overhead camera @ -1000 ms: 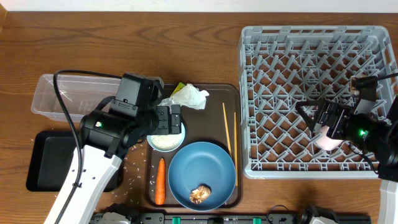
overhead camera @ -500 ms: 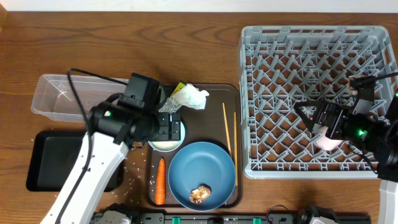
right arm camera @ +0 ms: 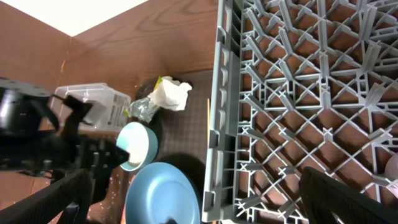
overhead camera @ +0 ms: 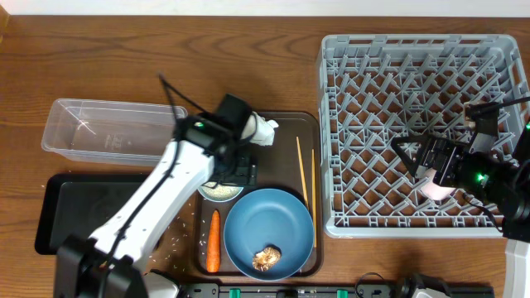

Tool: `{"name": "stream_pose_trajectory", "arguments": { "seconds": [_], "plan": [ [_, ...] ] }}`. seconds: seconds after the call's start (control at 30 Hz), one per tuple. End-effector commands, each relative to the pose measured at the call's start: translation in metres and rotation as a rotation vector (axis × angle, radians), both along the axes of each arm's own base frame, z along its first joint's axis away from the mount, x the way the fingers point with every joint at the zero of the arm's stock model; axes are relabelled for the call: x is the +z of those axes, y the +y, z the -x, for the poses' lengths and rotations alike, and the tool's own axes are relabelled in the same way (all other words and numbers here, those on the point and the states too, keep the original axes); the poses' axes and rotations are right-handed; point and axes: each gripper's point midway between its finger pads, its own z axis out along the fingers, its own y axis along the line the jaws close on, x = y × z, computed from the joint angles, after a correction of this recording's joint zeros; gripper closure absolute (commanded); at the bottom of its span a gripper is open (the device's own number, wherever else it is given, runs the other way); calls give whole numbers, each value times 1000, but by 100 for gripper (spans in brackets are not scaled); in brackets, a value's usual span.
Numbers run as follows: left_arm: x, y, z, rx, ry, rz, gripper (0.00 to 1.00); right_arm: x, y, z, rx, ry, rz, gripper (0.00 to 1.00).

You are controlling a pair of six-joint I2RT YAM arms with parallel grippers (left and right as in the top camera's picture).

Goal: Sort waste into correct bins and load items into the dishwasher rack
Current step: 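Reach left gripper to the white tissue on the tray and grasp it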

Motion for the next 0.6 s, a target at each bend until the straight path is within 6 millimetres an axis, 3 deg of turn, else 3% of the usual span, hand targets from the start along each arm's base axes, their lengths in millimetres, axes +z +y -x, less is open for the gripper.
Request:
{"name": "stream_pose_trajectory", "arguments": {
  "seconds": [0.0,0.17,0.33,0.43,0.57],
  "plan": [
    [-14,2,-8,31,0,-61,18,2,0,0,14,-15,29,1],
    [-32,-4,-19,51,9,-64,25,0,-1,1,8,-3,33,1],
    [-36,-6,-23,51,2,-61,29,-1,-1,2,8,-1,32,1],
    [-31,-8,-24,51,-7,-43,31,-1,-1,2,8,-1,33,1],
    [0,-16,-38,49,-101,12,33,0,-1,1,8,-3,33,1]
  ]
}}
